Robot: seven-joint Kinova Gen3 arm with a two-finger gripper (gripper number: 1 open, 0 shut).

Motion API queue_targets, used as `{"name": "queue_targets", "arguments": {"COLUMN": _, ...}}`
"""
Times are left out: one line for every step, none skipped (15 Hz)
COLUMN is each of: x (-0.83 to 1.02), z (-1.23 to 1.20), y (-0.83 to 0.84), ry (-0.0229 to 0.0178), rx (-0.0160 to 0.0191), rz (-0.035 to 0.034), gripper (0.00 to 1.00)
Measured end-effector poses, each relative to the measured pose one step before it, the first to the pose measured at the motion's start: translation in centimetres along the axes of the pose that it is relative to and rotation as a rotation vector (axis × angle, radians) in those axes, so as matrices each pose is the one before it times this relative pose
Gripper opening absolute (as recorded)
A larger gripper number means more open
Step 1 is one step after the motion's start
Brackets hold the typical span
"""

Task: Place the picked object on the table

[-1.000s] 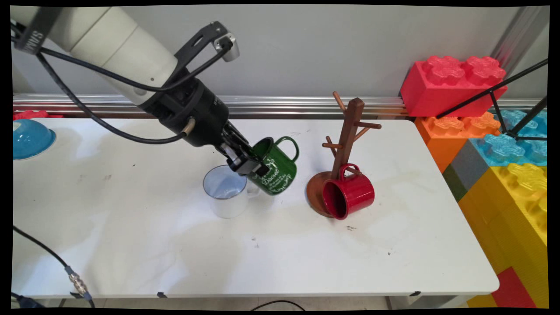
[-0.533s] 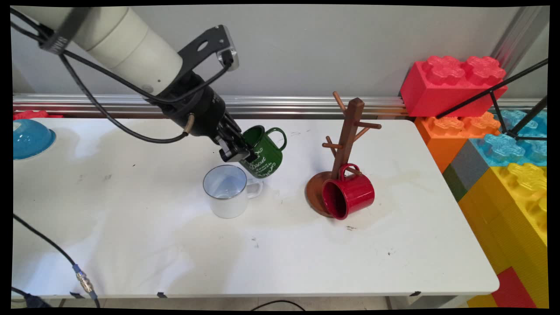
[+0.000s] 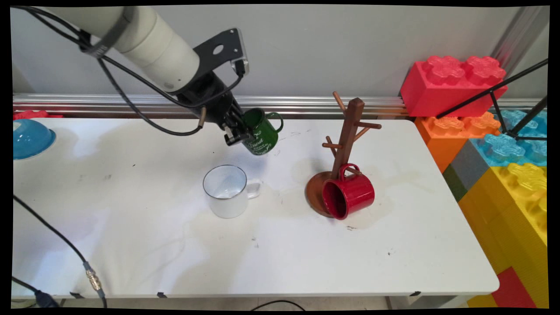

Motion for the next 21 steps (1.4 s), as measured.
{"name": "queue_targets", "arguments": {"x": 0.04, "z": 0.363, "y": -0.242, "ry": -0.00427, "rx": 0.00995, "rz": 0.01164, "gripper": 0.0}}
{"name": "queue_targets", "arguments": {"x": 0.067, "z": 0.575, "y": -0.326, "ry": -0.00726, "rx": 0.01338, "rz": 0.01703, "gripper": 0.0}}
{"name": "queue_targets", "arguments": {"x": 0.095, "z": 0.682, "y": -0.324, "ry": -0.00744, "rx": 0.01358, "rz": 0.01653, "gripper": 0.0}}
{"name": "queue_targets", "arguments": {"x": 0.061, "z": 0.58, "y": -0.24, "ry": -0.0067, "rx": 0.00992, "rz": 0.01312, "gripper": 0.0}}
{"name": "queue_targets", "arguments": {"x": 0.236, "z": 0.737, "y": -0.289, "ry": -0.00512, "rx": 0.00908, "rz": 0.01771, "gripper": 0.0}}
{"name": "queue_targets", "arguments": {"x": 0.277, "z": 0.776, "y": -0.288, "ry": -0.00601, "rx": 0.00666, "rz": 0.01972, "gripper": 0.0}}
{"name": "queue_targets", "arguments": {"x": 0.225, "z": 0.685, "y": -0.281, "ry": -0.00645, "rx": 0.00413, "rz": 0.01537, "gripper": 0.0}}
{"name": "queue_targets", "arguments": {"x": 0.248, "z": 0.782, "y": -0.31, "ry": -0.00931, "rx": 0.00385, "rz": 0.01663, "gripper": 0.0}}
{"name": "queue_targets", "arguments": {"x": 0.118, "z": 0.456, "y": -0.138, "ry": -0.00624, "rx": 0.00024, "rz": 0.00883, "gripper": 0.0}}
{"name": "queue_targets", "arguments": {"x": 0.142, "z": 0.648, "y": -0.148, "ry": -0.01023, "rx": -0.00071, "rz": 0.01269, "gripper": 0.0}}
{"name": "queue_targets", "arguments": {"x": 0.073, "z": 0.426, "y": -0.066, "ry": -0.00744, "rx": -0.00217, "rz": 0.00682, "gripper": 0.0}}
{"name": "queue_targets", "arguments": {"x": 0.068, "z": 0.6, "y": -0.028, "ry": -0.01102, "rx": -0.00457, "rz": 0.00919, "gripper": 0.0}}
{"name": "queue_targets", "arguments": {"x": 0.094, "z": 0.691, "y": 0.006, "ry": -0.01267, "rx": -0.00626, "rz": 0.00945, "gripper": 0.0}}
{"name": "queue_targets", "arguments": {"x": 0.108, "z": 0.67, "y": 0.022, "ry": -0.01092, "rx": -0.00708, "rz": 0.00785, "gripper": 0.0}}
{"name": "queue_targets", "arguments": {"x": 0.068, "z": 0.542, "y": 0.064, "ry": -0.00822, "rx": -0.00732, "rz": 0.00513, "gripper": 0.0}}
{"name": "queue_targets", "arguments": {"x": 0.095, "z": 0.606, "y": 0.085, "ry": -0.00847, "rx": -0.00938, "rz": 0.00506, "gripper": 0.0}}
{"name": "queue_targets", "arguments": {"x": 0.108, "z": 0.556, "y": 0.068, "ry": -0.00734, "rx": -0.00847, "rz": 0.00505, "gripper": 0.0}}
{"name": "queue_targets", "arguments": {"x": 0.098, "z": 0.447, "y": 0.034, "ry": -0.00549, "rx": -0.006, "rz": 0.00427, "gripper": 0.0}}
{"name": "queue_targets", "arguments": {"x": 0.132, "z": 0.448, "y": -0.002, "ry": -0.00652, "rx": -0.00339, "rz": 0.00429, "gripper": 0.0}}
{"name": "queue_targets", "arguments": {"x": 0.077, "z": 0.354, "y": -0.009, "ry": -0.00615, "rx": -0.00207, "rz": 0.00267, "gripper": 0.0}}
{"name": "queue_targets", "arguments": {"x": 0.082, "z": 0.377, "y": 0.024, "ry": -0.00703, "rx": -0.00311, "rz": 0.0023, "gripper": 0.0}}
